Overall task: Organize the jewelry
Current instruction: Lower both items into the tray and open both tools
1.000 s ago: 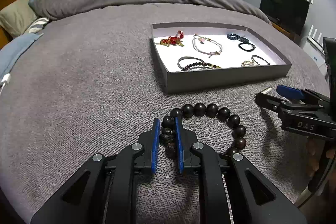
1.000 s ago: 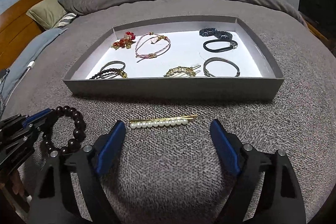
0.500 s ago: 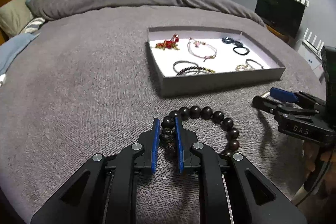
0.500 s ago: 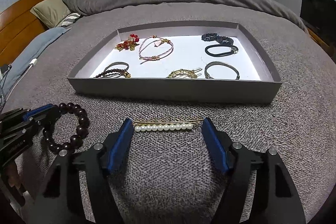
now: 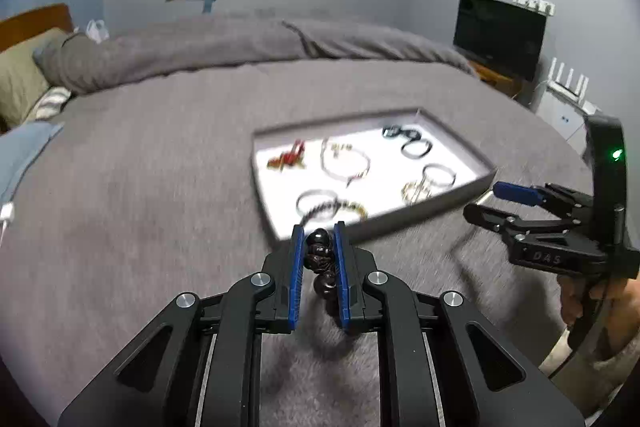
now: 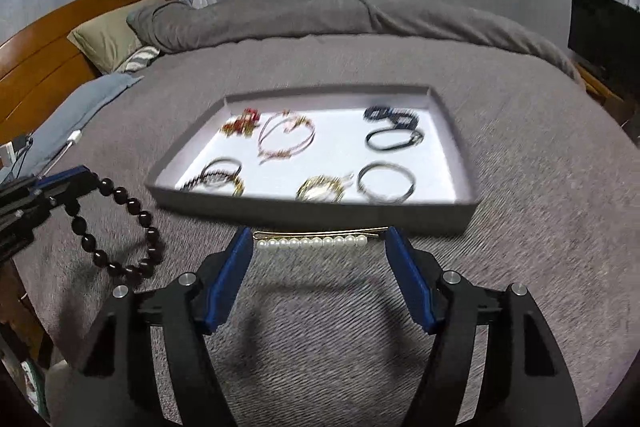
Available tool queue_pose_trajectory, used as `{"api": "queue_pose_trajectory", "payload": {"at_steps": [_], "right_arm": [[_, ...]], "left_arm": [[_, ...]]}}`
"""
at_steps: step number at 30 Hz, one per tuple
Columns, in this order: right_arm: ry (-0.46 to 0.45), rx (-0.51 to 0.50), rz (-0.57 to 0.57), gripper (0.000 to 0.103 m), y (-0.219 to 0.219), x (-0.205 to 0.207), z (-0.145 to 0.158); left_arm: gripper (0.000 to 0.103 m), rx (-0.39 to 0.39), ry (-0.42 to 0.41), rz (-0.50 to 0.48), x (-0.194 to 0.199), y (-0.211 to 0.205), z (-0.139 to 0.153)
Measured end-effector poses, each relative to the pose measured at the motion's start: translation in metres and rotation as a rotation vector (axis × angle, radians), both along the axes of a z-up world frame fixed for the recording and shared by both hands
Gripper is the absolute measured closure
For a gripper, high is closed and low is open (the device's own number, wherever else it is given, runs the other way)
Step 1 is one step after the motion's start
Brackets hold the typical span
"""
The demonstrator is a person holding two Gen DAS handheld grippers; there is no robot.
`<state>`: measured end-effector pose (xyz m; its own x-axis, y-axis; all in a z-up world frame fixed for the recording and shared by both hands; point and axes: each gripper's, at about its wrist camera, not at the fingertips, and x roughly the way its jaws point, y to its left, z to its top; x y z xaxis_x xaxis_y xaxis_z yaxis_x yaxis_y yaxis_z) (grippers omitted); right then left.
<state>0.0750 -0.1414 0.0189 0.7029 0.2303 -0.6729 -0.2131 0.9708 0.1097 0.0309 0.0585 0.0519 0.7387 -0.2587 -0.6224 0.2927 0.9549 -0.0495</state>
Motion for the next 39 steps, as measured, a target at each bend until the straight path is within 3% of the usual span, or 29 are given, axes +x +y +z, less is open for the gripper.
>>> {"api": "queue_pose_trajectory", "payload": {"at_steps": [6,11,14,15,16,23,32,39], "right_arm": [[-0.045,-0.005,-0.027,0.035,-0.014,0.018,0.017],[-0.072,-0.016,-0.044,0.035,-0.019,0.042,0.023],[-0.069,-0.021,-0.050,0.035,-0.019,0.058,0.020],[-0.063,-0.025,-0.051,0.039,-0.018,0.064,0.018],[-0.057,-0.028,-0.049,0.049,-0.017,0.068,0.016],[0.021,-0.036,-0.013,0.051,-0.002,0.096,-0.009],[0.031,-0.027,-0.025,0.051,-0.008,0.097,-0.016],[0.021,-0.033,-0.030,0.051,-0.010,0.088,-0.014]], "left_arm": [[0.087,0.016,-0.076,-0.018,0.023,-0.012,0.031],[0.087,-0.008,-0.075,-0.040,0.058,-0.021,0.039],[0.087,-0.011,-0.056,-0.055,0.081,-0.028,0.034],[0.087,-0.010,-0.048,-0.063,0.090,-0.032,0.030],[0.087,-0.002,-0.039,-0.066,0.098,-0.036,0.026],[0.087,0.019,0.027,-0.045,0.142,-0.042,-0.009],[0.087,0.046,0.095,0.040,0.166,-0.021,-0.041],[0.087,0.076,0.141,0.038,0.176,-0.024,-0.057]]}}
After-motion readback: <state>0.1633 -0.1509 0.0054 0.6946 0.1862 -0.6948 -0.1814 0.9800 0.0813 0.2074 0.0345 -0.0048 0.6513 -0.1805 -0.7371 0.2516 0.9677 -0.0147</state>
